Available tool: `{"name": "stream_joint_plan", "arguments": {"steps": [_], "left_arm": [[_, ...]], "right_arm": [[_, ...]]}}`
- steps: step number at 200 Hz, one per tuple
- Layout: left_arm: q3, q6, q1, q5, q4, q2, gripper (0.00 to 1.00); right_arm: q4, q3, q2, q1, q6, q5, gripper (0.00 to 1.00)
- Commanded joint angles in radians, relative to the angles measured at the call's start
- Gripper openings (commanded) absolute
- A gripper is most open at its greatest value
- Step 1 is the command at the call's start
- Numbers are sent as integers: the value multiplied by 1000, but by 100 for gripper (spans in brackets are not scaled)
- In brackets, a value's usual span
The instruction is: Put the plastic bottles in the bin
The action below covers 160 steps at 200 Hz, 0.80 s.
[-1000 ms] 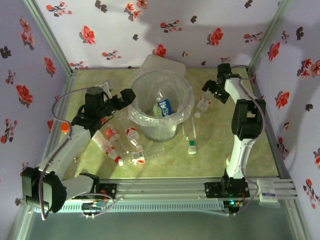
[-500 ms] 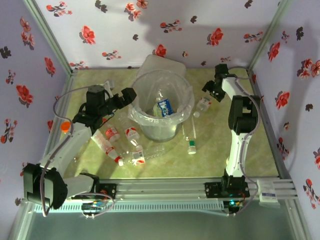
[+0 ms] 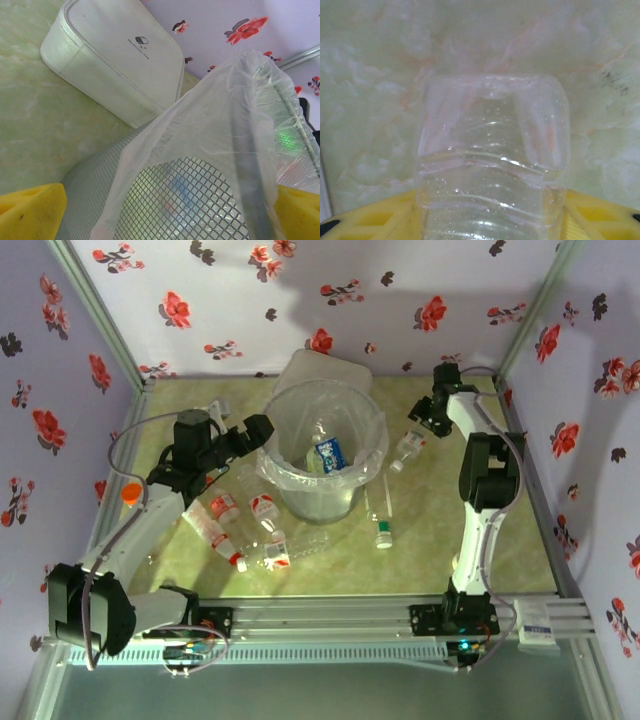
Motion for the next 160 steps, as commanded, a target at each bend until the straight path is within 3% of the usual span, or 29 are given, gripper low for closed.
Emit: {"name": "stream_joint_plan", "arguments": {"steps": [1,79,124,160], "left_arm": [[-6,8,5,-3,-8,-1,99],[-42,-1,4,-2,17,-9,99],[-45,-10,4,5,35,7,99],[-51,-17,4,5,47,15,100]], "right_arm": [[-44,21,-115,-7,-43,2,59],[-52,24,-434,25,-51,-117,55],[8,73,-645,183,-153,-6,56],[36,137,-706,305,-208,45,55]]}}
